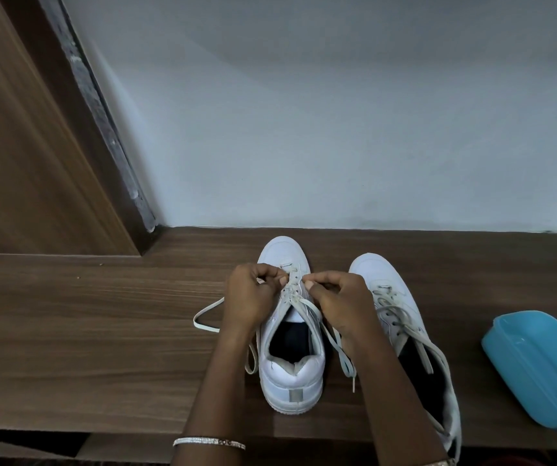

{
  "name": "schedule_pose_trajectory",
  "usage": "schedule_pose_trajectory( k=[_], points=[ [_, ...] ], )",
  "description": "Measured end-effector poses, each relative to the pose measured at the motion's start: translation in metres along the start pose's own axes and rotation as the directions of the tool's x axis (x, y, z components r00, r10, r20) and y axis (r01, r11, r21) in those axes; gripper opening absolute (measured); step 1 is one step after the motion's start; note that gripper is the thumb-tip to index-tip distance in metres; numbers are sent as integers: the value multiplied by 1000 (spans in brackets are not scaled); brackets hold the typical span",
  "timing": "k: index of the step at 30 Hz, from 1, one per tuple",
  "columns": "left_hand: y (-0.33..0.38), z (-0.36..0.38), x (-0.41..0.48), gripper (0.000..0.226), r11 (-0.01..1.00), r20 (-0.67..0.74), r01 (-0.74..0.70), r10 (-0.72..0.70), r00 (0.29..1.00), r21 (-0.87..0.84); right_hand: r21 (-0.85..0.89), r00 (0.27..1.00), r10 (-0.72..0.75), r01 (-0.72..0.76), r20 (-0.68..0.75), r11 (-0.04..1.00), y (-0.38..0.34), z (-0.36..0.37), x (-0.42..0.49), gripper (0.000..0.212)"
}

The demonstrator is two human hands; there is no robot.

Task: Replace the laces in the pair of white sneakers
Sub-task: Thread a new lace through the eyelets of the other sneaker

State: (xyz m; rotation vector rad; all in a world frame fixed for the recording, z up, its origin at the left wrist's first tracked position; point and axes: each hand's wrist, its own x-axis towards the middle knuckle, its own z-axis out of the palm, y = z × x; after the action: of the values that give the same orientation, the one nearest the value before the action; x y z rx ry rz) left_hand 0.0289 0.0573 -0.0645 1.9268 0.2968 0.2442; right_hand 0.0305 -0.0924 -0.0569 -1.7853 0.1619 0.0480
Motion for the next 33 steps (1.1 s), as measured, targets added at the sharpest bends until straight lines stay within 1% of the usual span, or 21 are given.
schedule_pose_trajectory(
  k=[2,3,9,13,16,18,20,23,25,26,28,30,32,33],
  points=[
    [0,3,-3,9,983,20,115,-113,993,-140,4,1000,-9,9,3,1000,1,1,0,11],
    [-1,4,-3,11,973,21,149,-148,989,-175,7,1000,-14,14,2,1000,2,2,0,11],
    [-1,6,-3,20,893,84,316,-305,949,-322,11,999,-47,47,15,999,2,4,1,12],
    [-1,7,-4,18,860,102,355,-343,934,-367,5,998,-55,55,22,998,2,4,0,13],
    [1,6,-4,14,848,130,362,-338,932,-388,-17,998,-63,64,32,998,4,6,0,13],
    [1,5,-5,10,838,144,358,-328,934,-412,10,998,-48,48,45,999,5,6,0,13],
    [4,4,-7,4,831,154,350,-314,937,-433,80,998,-25,21,54,997,6,5,1,12],
    [4,3,-8,5,861,144,302,-266,953,-409,237,999,27,-31,19,971,3,9,-4,9],
    [2,1,-7,4,900,133,252,-218,967,-357,337,998,65,-53,-24,940,2,14,-7,7],
    [1,0,-5,6,923,128,227,-196,972,-311,347,997,68,-47,-48,937,2,16,-7,6],
    [1,-2,-5,8,949,135,190,-160,978,-250,273,996,23,2,-86,962,3,19,-4,3],
    [3,-5,-6,11,957,159,170,-135,978,-235,205,995,-35,52,-88,977,4,23,0,2],
    [7,-10,-6,14,969,157,129,-97,983,-210,202,994,-52,72,-101,977,4,26,3,7],
    [9,-12,-7,16,979,122,96,-74,990,-180,213,991,-54,79,-122,974,4,26,4,7]
  ],
)
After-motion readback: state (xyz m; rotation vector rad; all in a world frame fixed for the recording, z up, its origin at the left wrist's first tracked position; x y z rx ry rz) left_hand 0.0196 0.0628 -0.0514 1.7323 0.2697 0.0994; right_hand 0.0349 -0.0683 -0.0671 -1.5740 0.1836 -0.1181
